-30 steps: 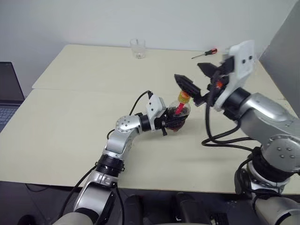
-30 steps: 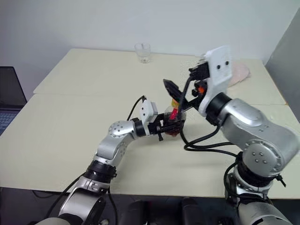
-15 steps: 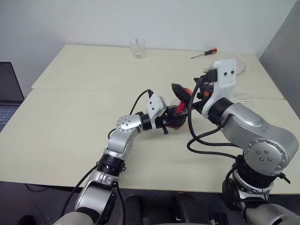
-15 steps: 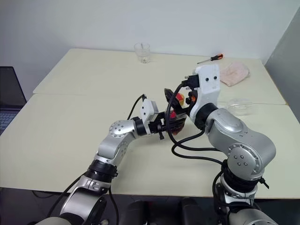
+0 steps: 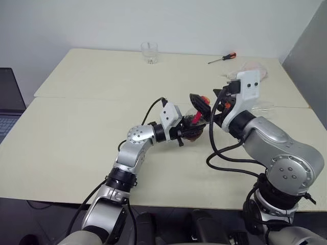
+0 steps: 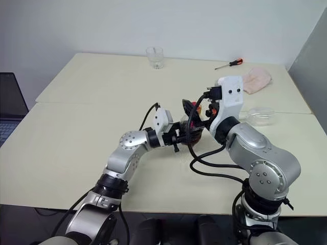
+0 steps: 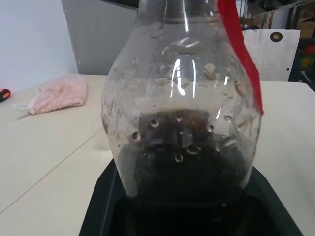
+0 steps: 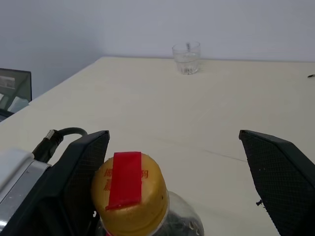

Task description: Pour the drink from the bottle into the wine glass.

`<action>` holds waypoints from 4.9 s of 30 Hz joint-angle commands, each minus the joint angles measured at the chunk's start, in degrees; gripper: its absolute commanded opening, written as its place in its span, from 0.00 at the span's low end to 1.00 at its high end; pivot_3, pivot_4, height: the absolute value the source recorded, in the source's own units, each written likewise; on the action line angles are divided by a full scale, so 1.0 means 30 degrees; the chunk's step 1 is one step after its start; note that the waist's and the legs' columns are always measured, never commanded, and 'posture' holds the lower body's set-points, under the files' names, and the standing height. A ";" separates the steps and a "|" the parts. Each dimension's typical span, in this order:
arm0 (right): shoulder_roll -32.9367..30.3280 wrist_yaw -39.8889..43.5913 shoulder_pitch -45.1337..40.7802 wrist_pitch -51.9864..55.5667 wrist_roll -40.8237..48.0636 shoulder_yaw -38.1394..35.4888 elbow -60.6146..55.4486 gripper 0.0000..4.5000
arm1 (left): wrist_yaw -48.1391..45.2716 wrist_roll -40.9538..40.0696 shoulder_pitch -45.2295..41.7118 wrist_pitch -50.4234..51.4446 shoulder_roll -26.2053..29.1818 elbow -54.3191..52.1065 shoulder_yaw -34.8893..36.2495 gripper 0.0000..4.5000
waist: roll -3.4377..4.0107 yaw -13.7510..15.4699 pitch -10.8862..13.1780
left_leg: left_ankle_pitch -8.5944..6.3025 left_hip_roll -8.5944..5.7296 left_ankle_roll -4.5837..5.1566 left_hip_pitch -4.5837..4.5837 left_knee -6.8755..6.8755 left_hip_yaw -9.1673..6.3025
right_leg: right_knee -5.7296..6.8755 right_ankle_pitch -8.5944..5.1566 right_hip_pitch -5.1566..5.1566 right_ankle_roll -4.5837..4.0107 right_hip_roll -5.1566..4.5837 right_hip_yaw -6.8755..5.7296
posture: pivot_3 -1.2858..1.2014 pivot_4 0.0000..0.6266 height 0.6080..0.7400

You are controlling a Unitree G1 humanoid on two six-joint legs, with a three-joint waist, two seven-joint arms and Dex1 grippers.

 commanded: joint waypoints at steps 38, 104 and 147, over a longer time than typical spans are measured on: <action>-0.8587 1.1843 0.1015 -0.5152 0.3510 0.0062 0.2338 0.28 | -0.0654 -0.0174 -0.0664 -0.0560 -0.0234 -0.0166 -0.0034 0.29 | -0.0004 -0.0004 0.0002 | -0.0002 -0.0006 0.0003 0.0000 0.0000 0.0009 | -0.0018 -0.0013 0.0010 0.0021 0.0006 -0.0002 | 0.52 0.24 1.00; -0.5816 0.6010 -0.0890 -0.6636 0.1399 0.1039 0.5541 1.00 | 0.0174 -0.0701 -0.0181 -0.0441 -0.0772 -0.1095 0.0333 0.29 | -0.0005 0.0022 0.0004 | -0.0002 -0.0001 0.0003 0.0000 0.0006 0.0011 | -0.0007 0.0003 0.0006 -0.0002 0.0005 0.0007 | 0.52 0.24 1.00; -1.1314 1.4240 0.0370 -0.8298 0.3235 0.1793 0.5091 0.27 | -0.0108 -0.0562 -0.0252 -0.0497 -0.0596 -0.0832 0.0219 0.29 | -0.0005 0.0034 0.0005 | -0.0002 -0.0007 0.0003 0.0000 0.0009 0.0013 | -0.0015 -0.0006 0.0014 0.0014 0.0006 0.0003 | 0.52 0.24 1.00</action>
